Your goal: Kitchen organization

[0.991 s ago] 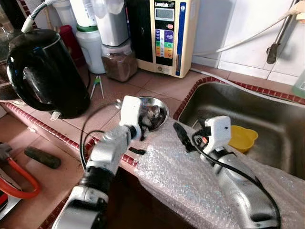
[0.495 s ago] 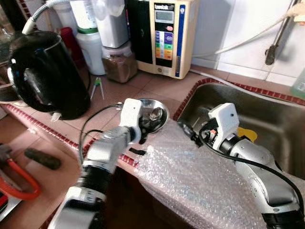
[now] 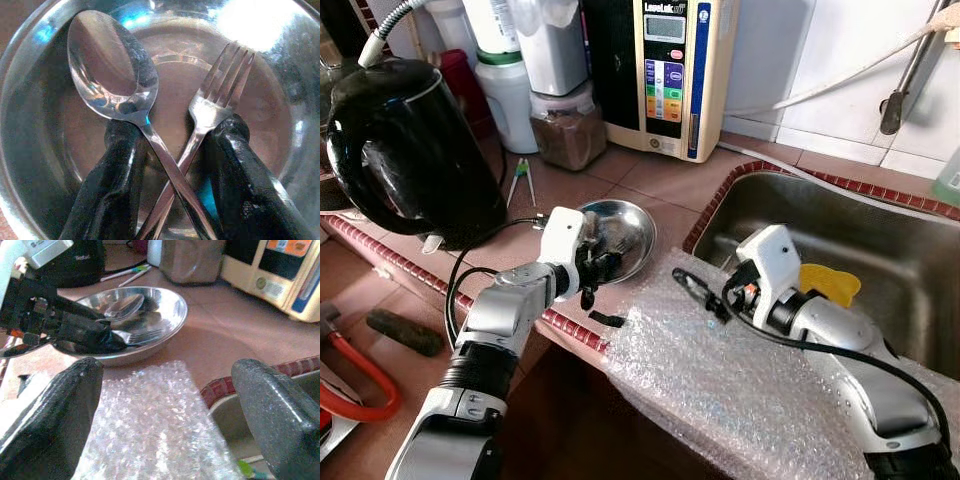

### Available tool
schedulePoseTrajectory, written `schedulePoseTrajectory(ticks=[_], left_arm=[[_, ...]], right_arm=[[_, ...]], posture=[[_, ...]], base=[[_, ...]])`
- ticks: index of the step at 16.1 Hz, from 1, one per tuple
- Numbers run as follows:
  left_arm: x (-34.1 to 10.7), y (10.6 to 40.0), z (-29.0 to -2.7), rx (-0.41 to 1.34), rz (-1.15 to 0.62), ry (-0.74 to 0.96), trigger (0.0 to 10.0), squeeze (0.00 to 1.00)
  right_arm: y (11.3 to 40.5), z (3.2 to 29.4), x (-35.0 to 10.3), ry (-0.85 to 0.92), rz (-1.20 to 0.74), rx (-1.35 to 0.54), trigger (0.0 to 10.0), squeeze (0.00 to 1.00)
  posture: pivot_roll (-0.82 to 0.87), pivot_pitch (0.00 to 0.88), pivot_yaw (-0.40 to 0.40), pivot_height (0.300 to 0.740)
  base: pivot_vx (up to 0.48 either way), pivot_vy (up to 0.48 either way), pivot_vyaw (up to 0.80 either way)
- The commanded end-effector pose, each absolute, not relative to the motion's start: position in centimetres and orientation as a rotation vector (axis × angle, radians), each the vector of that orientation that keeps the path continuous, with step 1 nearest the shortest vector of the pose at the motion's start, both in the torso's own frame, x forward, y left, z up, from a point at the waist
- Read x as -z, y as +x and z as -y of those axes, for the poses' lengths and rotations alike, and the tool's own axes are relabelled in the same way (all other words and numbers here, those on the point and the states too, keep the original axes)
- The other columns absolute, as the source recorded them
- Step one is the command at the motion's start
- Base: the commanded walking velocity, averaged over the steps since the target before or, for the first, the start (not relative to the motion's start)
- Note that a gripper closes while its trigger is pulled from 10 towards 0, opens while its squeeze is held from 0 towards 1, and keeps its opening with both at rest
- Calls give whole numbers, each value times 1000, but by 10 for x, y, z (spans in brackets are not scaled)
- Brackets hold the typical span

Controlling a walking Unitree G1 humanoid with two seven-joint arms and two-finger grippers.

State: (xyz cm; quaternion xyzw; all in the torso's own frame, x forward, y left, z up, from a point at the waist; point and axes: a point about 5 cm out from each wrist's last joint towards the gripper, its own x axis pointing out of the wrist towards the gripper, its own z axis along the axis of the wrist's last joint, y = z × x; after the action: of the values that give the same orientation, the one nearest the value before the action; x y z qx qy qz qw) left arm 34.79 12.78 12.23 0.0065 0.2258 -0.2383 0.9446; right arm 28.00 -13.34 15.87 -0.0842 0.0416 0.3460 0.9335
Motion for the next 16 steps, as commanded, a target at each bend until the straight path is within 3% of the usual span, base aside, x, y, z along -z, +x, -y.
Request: schedulePoseTrajectory(ticks=[1, 5, 16], left_arm=[[-103, 339, -131, 498, -552, 20, 0, 0], [-115, 341, -123, 541, -475, 10, 0, 0], [-156, 351, -122, 448, -185, 61, 0, 0]], right_arm=[[277, 130, -160, -155, -86, -733, 10000, 0], [276, 128, -153, -115, -132, -739, 10000, 0], [285, 137, -162, -41, -105, -645, 10000, 0]], posture=[[-85, 61, 66, 740], [-76, 64, 59, 740], [-94, 57, 58, 740]], base=[[0, 0, 0], [0, 0, 0], [0, 0, 0]])
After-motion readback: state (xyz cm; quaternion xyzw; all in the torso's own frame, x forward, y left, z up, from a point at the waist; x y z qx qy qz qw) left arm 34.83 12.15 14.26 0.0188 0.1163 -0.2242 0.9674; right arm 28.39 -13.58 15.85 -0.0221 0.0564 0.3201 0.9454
